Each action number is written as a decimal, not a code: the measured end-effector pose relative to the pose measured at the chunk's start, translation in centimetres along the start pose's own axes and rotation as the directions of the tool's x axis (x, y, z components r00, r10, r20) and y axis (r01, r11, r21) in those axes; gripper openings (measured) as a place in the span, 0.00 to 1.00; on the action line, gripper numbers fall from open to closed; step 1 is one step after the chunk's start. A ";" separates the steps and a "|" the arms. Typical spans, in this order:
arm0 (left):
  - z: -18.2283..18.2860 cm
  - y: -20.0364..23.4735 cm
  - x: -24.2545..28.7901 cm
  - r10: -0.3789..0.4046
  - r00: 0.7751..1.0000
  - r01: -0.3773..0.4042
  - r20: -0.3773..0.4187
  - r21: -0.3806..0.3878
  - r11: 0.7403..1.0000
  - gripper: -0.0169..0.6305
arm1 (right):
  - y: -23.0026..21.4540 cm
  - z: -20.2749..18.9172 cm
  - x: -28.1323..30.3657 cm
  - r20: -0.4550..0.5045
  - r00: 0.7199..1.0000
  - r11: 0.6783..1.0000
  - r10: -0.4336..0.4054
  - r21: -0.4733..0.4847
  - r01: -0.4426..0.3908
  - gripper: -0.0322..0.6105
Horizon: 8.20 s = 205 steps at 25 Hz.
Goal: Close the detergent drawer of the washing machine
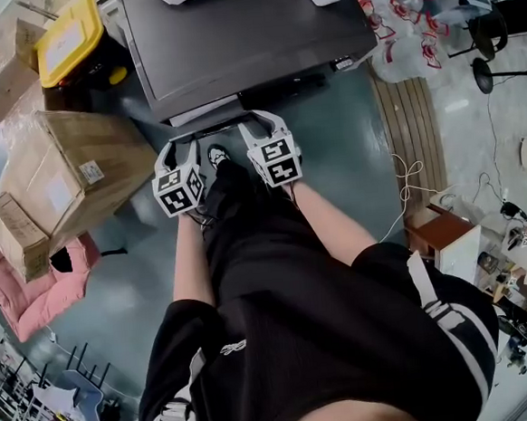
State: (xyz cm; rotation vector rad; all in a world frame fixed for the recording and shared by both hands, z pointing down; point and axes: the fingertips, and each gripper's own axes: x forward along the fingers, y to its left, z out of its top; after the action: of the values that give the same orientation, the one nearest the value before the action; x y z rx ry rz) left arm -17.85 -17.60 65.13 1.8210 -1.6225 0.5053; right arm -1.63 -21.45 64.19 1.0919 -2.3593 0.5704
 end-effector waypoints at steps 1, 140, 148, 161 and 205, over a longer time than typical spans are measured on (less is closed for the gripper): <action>0.1 0.0 0.0 0.002 1.000 -0.002 -0.002 0.002 1.000 0.39 | 0.0 0.1 0.0 0.001 1.000 1.000 -0.002 -0.002 0.002 0.23; 4.2 1.2 1.1 0.146 0.989 -0.140 0.036 -0.137 0.981 0.41 | -0.8 3.8 2.2 0.038 0.989 0.980 -0.141 0.147 0.134 0.24; 4.7 1.3 1.9 0.132 0.990 -0.125 0.048 -0.137 0.983 0.37 | -1.8 3.7 2.4 0.007 0.986 0.972 -0.165 0.170 0.162 0.23; 2.6 -3.3 -2.1 0.075 0.994 -0.071 0.085 -0.051 0.996 0.23 | -0.1 0.8 -2.2 -0.052 0.999 0.997 0.004 -0.078 -0.008 0.13; 6.5 -4.1 -26.8 -0.141 0.842 0.057 0.521 0.173 0.983 0.04 | 5.2 10.5 -27.0 0.456 0.885 0.936 -0.091 -0.265 0.233 0.06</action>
State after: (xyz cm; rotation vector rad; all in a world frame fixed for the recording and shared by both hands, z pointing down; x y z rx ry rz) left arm -19.09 -2.26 41.86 2.2908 -1.8657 0.0664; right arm 7.07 -8.24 39.40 1.3586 -2.5708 -0.1350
